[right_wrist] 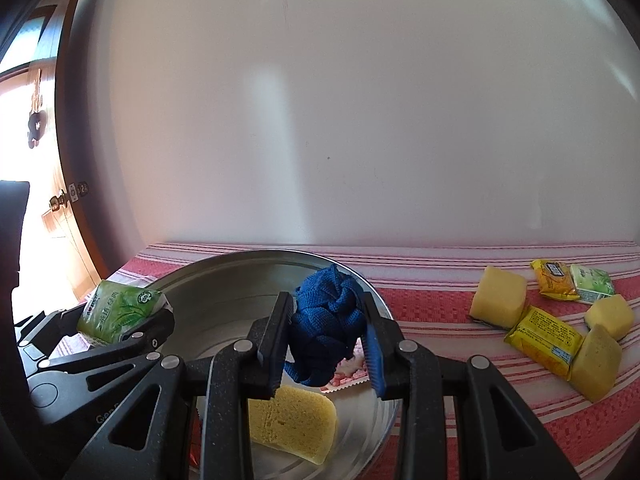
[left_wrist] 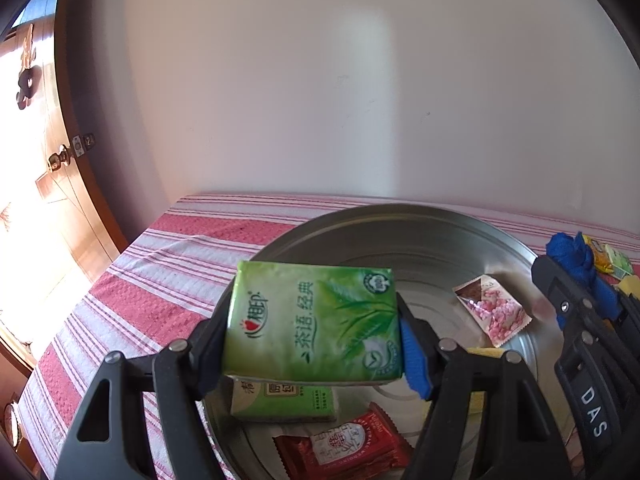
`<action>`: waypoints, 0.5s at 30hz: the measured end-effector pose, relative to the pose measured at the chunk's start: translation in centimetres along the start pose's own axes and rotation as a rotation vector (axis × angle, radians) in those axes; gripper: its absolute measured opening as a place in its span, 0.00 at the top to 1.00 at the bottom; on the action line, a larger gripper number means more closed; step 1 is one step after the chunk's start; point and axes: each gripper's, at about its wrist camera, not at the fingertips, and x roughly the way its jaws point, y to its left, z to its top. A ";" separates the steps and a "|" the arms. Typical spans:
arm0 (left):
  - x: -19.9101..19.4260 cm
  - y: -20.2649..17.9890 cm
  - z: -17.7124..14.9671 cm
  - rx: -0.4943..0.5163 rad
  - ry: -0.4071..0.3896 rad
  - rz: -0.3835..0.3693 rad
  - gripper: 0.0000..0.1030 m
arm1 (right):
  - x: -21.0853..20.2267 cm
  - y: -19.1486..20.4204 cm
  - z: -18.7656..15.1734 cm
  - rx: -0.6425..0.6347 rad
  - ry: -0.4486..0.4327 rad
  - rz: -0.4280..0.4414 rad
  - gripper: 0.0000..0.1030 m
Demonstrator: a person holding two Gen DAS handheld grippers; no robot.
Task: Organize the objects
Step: 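Carry the tissue pack and blue toy over the silver tin and release both inside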
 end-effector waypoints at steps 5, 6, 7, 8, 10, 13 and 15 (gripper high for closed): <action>0.3 0.2 0.0 -0.004 0.010 0.013 0.30 | 0.0 0.9 -0.1 -0.031 -0.002 0.006 0.65; 0.3 0.3 0.0 -0.005 0.011 0.017 0.30 | 0.1 1.0 -0.1 -0.037 -0.001 0.003 0.65; 0.3 0.3 0.0 -0.005 0.013 0.025 0.30 | 0.2 1.0 -0.1 -0.041 0.000 -0.003 0.65; 0.4 0.3 0.0 -0.005 0.014 0.031 0.30 | 0.2 1.0 -0.1 -0.048 0.000 -0.014 0.65; 0.4 0.4 0.0 -0.004 0.020 0.036 0.30 | 0.4 1.2 -0.1 -0.062 0.005 -0.034 0.65; 0.5 0.3 -0.1 0.004 0.029 0.040 0.30 | 0.9 1.3 -0.2 -0.070 0.025 -0.028 0.65; 0.6 0.3 -0.1 0.007 0.036 0.044 0.30 | 1.2 1.5 -0.3 -0.082 0.036 -0.028 0.65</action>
